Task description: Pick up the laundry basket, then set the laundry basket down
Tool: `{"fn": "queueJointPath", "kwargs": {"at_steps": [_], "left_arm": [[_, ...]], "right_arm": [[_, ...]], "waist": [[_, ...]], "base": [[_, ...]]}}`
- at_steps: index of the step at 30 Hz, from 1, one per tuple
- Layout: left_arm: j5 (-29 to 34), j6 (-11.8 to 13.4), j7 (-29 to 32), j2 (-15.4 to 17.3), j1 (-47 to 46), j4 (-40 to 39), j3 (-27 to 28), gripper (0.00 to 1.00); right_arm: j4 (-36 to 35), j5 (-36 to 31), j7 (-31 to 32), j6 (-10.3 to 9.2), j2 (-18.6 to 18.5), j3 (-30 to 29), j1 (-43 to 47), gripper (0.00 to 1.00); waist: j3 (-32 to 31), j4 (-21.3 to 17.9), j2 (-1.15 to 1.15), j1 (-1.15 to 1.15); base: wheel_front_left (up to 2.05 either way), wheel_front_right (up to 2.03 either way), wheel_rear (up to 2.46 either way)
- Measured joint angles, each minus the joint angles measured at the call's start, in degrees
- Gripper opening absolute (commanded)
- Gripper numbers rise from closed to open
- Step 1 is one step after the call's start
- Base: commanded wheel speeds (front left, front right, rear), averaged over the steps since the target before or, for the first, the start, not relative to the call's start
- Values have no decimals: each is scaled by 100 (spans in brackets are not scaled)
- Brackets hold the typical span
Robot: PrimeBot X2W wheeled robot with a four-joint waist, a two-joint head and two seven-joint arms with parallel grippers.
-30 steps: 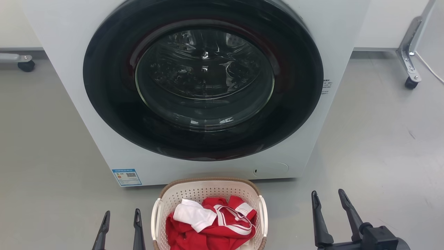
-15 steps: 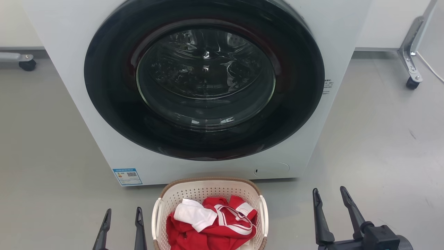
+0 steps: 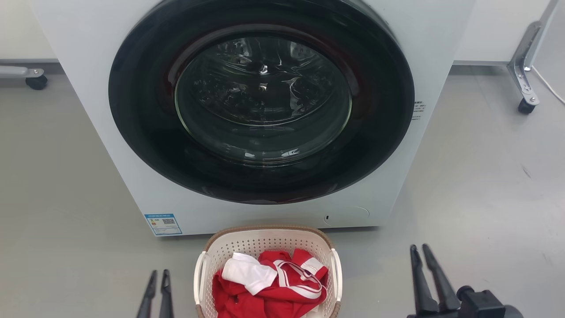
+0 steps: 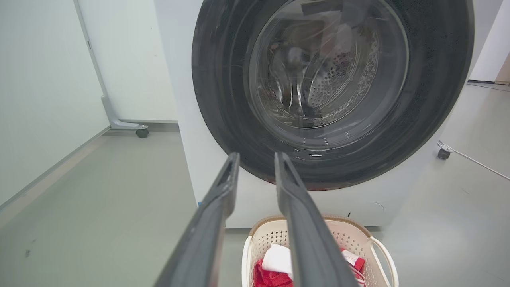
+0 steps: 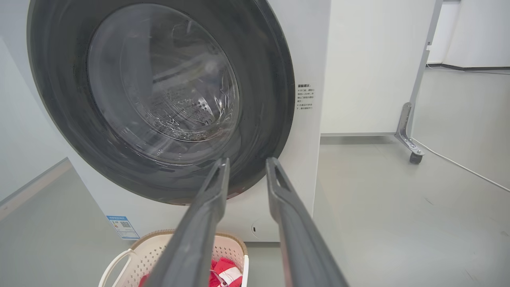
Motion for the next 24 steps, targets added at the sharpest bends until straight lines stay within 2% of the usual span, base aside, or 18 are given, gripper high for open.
{"fn": "queueJointPath", "kwargs": {"at_steps": [8,24], "left_arm": [[-176,-57,57,-1,-2,158,26,0],[-1631,-287,414,-5,-162,367,249,0]], "right_arm": [[145,180,47,55,4,-75,77,0],[313,1619,407,294,25,-476,33,0]], "waist": [[-2,-7,0,0],[-20,-36,0,0]], "base": [[0,0,0],[0,0,0]]}}
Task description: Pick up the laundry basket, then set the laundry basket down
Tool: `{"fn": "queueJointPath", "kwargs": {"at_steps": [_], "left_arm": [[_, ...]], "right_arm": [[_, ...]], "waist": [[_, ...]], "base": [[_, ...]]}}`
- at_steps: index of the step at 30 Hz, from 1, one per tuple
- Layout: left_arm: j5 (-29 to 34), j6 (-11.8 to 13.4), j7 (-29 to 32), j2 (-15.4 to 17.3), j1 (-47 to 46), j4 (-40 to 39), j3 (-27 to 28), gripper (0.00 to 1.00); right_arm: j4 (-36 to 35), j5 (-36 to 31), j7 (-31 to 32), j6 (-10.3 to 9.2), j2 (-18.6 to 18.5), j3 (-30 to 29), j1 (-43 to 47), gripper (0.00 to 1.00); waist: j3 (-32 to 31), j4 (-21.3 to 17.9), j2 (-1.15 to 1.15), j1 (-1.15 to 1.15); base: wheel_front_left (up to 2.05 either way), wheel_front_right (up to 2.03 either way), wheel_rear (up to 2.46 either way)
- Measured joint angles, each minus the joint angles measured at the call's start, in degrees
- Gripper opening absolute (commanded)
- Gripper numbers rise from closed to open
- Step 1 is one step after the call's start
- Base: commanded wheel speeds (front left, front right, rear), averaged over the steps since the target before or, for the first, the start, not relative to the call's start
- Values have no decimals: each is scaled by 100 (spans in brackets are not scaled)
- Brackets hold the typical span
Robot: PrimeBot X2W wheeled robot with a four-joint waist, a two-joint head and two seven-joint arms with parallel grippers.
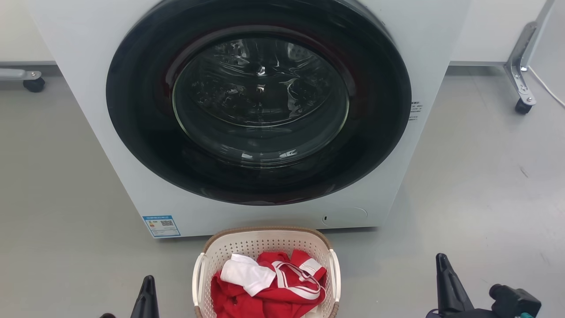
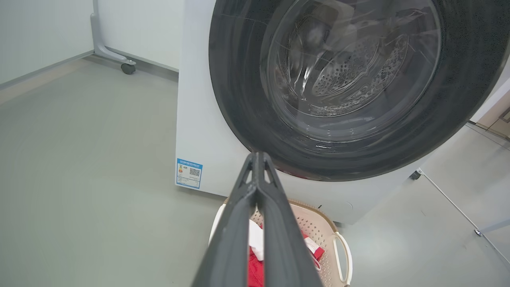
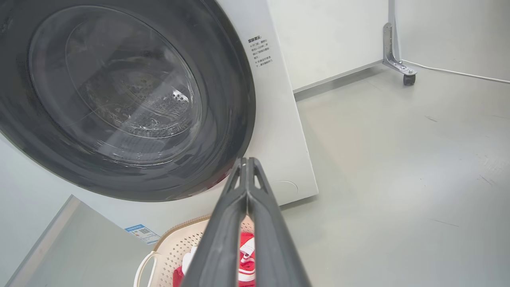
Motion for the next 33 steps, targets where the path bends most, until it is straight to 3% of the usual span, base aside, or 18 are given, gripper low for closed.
{"fn": "queueJointPath", "kwargs": {"at_steps": [33], "left_arm": [[-2883,-480,775,-26,-492,515,487,0]], "right_arm": [[399,2867,761,492,57,-832,-338,0]], "waist": [[-40,-56,0,0]], "base": [[0,0,0]]}}
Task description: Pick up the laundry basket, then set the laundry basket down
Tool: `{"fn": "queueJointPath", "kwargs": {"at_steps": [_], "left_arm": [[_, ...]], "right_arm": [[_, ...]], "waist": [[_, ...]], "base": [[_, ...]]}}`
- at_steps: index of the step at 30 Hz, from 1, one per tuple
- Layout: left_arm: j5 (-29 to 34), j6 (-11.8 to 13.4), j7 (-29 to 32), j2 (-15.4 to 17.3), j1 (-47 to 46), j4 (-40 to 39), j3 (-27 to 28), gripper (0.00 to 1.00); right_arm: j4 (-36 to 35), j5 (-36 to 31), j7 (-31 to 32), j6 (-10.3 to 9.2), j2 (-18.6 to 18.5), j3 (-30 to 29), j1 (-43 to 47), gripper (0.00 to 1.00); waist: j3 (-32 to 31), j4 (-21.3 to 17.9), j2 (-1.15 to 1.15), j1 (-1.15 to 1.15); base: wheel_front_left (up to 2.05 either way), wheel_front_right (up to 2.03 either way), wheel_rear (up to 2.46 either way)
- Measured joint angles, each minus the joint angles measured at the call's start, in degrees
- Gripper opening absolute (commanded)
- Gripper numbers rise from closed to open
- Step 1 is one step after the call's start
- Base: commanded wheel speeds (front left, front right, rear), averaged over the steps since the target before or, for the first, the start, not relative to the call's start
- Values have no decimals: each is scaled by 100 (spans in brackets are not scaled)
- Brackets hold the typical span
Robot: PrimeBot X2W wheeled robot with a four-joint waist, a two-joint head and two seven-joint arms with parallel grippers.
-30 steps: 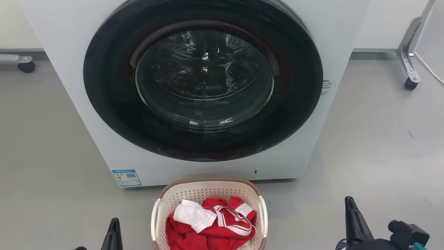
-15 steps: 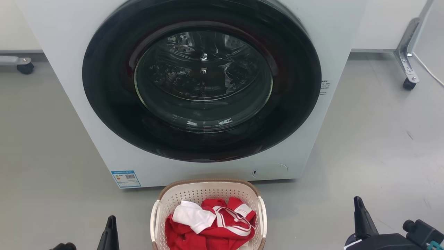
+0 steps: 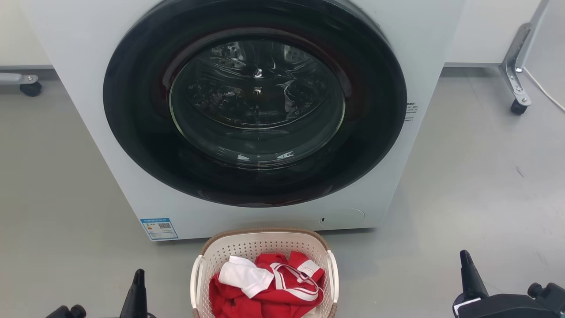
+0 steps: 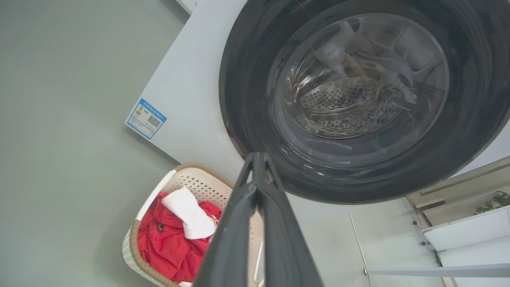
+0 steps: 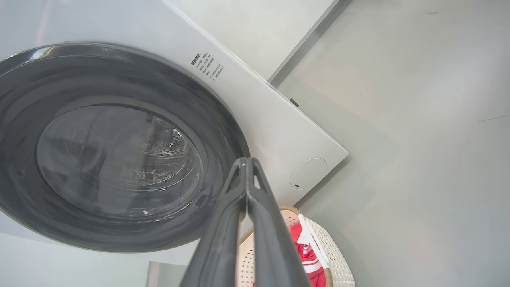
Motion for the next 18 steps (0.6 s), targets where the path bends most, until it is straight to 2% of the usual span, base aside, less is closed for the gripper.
{"fn": "queueJointPath", "kwargs": {"at_steps": [18], "left_arm": [[-1508,-260,360,-13,-356,234,222,0]], "right_arm": [[214,1485,356,291,22,-426,-146,0]], "waist": [[-20,-30,0,0]], "base": [[0,0,0]]}}
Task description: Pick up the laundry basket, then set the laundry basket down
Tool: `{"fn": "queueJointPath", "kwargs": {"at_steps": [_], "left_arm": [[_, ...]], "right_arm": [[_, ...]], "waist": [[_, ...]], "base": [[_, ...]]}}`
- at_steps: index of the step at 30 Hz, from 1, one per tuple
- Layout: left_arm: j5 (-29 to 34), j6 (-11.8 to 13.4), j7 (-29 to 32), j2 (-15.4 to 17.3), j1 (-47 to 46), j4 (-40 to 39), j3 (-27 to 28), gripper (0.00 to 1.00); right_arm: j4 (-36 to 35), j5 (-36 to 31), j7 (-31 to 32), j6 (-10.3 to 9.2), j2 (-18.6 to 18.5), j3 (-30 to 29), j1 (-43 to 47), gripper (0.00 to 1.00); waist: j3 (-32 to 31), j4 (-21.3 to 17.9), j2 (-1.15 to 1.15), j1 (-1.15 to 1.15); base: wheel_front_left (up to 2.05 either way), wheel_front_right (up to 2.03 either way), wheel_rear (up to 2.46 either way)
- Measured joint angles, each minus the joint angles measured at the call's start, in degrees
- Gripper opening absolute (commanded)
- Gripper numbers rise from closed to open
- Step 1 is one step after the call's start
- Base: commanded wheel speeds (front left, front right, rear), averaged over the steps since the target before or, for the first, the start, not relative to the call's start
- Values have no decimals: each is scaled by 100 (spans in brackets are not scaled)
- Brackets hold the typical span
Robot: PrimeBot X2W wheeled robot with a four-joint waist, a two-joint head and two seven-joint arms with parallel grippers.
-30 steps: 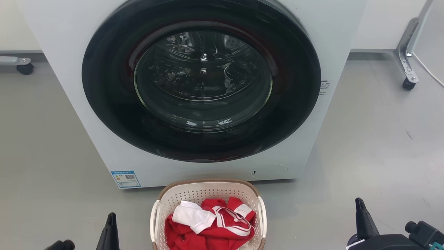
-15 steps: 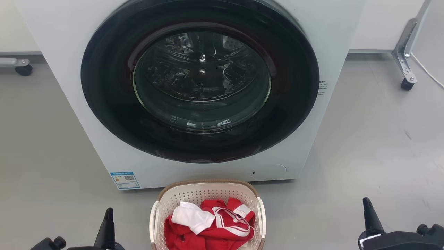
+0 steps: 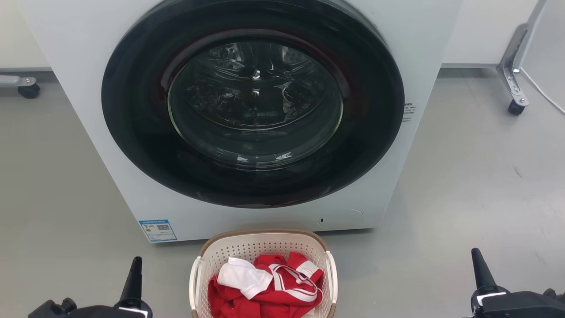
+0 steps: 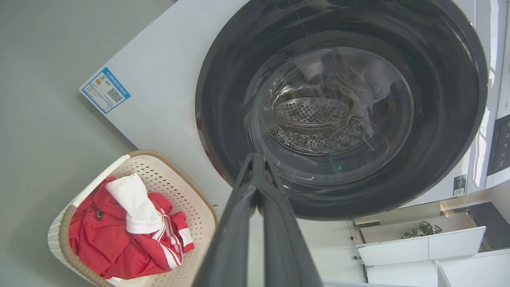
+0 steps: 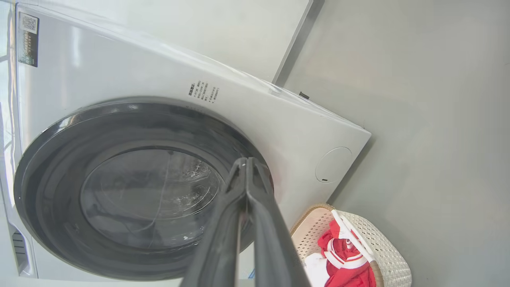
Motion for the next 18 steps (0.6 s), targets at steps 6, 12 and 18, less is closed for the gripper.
{"fn": "queueJointPath", "kwargs": {"at_steps": [6,12,18], "left_arm": [[-539,-92,134,-25,-91,107,98,0],[-1007,-192,252,-29,-167,197,168,0],[-1532,-290,369,-34,-308,287,242,0]], "right_arm": [[89,506,142,74,4,-141,-92,0],[138,1004,246,167,11,-280,-109,0],[203,1483,389,269,18,-420,-208,0]], "waist": [[-7,-10,0,0],[-13,-20,0,0],[-20,-30,0,0]], "base": [[0,0,0],[0,0,0],[0,0,0]]}}
